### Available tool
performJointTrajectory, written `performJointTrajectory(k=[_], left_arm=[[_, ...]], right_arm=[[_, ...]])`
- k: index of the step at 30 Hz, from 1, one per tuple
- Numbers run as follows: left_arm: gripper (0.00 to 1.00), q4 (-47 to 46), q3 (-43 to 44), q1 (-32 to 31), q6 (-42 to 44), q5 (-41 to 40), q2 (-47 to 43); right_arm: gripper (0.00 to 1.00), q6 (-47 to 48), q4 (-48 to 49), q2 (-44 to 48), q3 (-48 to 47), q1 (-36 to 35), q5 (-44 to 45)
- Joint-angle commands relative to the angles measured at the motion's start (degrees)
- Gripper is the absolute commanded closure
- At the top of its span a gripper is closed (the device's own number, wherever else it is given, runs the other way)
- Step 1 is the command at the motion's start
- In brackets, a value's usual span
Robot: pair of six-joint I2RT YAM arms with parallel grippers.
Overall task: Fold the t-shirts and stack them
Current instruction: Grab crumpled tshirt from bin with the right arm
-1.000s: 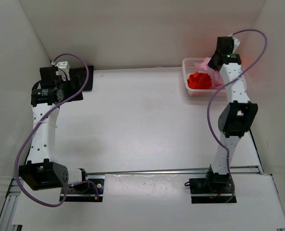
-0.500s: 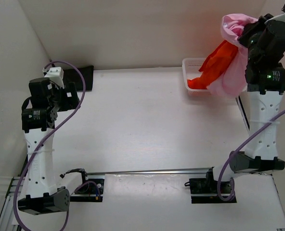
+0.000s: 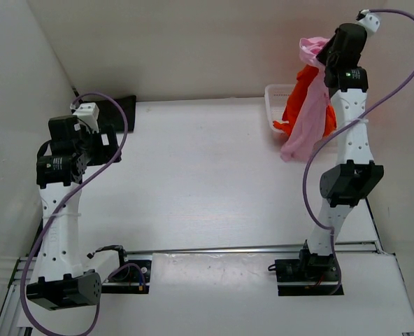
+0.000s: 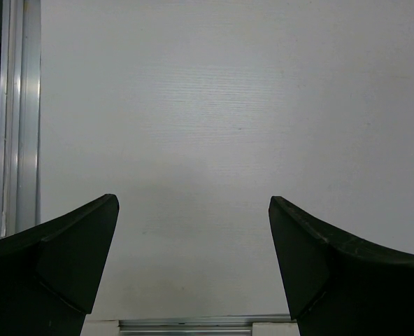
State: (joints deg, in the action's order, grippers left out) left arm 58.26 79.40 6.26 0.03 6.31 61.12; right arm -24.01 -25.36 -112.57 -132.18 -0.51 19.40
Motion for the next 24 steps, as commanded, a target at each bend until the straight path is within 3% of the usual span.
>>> performJointTrajectory(k=[1,4,6,7,9,10,14,18,24], left_arm=[[0.0,0.1,-0.99,0.07,-0.03,0.37,-0.57],[0.0,0.1,-1.61,0.07,-0.03,0.37,-0.04],[0.0,-0.43,-1.61,0.07,-0.03,0.37,0.57],[0.0,-0.43,-2.13,0.07,-0.03,0.37,1.1],[0.0,-0.43,-2.14,0.07,-0.03,0.37,1.63],[0.0,-0.43,-2.14,0.07,-0.03,0.37,1.63],[0.0,-0.43,-2.67,0.07,-0.03,0.37,1.63],[0.0,-0.43,-3.72,0.07,-0.03,0.9,1.63],[0.0,-0.43,-4.78,0.59,-0.03,1.43,0.58]], right_arm=[[1.0,0.1,11.73,4.39,-4.93,0.07,1.96],[1.0,0.1,12.27,4.38,-4.41,0.07,1.35],[0.93,0.1,12.27,4.38,-0.74,0.07,1.95],[0.76,-0.68,10.88,4.38,0.68,0.07,2.66],[0.56,-1.74,8.42,3.33,2.36,0.07,3.37],[0.37,-1.74,5.62,2.63,2.37,0.07,3.89],[0.16,1.33,-2.92,-3.86,-0.88,0.6,0.65],[0.06,0.63,-10.31,-2.05,2.26,1.22,0.19],[0.04,0.02,-12.08,11.39,27.82,1.22,1.26]])
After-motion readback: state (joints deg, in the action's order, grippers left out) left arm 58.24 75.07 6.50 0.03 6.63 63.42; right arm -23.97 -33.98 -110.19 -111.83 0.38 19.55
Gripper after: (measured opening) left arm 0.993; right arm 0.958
